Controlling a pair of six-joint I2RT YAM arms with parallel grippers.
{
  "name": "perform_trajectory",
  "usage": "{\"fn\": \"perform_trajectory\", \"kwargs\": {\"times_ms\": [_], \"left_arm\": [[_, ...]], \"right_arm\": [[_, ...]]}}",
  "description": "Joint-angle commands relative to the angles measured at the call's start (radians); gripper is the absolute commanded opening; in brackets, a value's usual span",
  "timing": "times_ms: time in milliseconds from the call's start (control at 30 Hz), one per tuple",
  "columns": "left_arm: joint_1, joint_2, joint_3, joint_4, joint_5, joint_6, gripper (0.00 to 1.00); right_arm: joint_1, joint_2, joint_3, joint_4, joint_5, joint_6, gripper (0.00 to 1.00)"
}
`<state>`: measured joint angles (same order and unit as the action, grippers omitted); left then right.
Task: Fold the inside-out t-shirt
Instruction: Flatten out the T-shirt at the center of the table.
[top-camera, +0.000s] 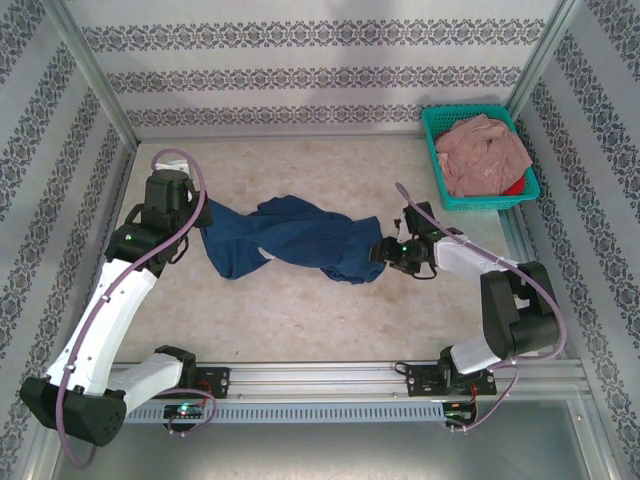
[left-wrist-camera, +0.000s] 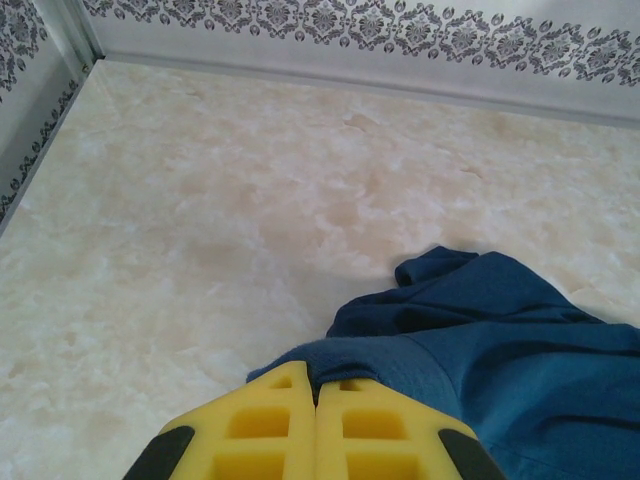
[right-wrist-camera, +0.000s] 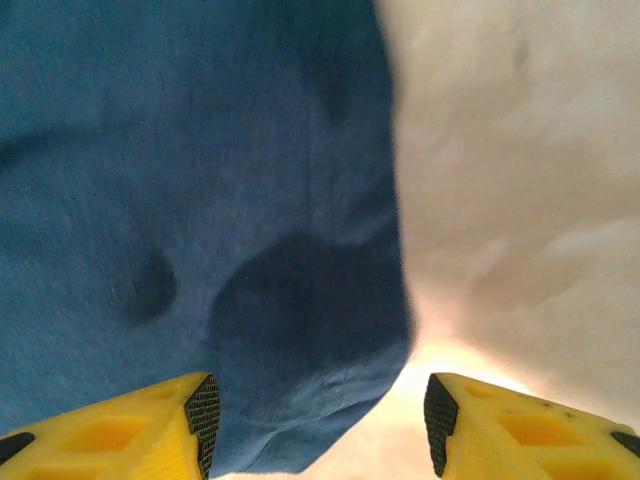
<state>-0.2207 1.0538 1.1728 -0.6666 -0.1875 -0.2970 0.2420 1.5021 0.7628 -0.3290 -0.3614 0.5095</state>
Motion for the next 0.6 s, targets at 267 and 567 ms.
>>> {"fn": "perform_trajectory", "kwargs": {"times_ms": [267, 567], "left_arm": [[0.008, -0.009, -0.013, -0.009, 0.015, -0.012, 0.00], [0.008, -0.015, -0.016, -0.008, 0.026, -0.011, 0.00]], "right_arm": [[0.052, 0.037, -0.034, 0.079, 0.029, 0.057, 0.45], [0.047, 0.073, 0.016, 0.083, 0.058, 0.014, 0.45]]}}
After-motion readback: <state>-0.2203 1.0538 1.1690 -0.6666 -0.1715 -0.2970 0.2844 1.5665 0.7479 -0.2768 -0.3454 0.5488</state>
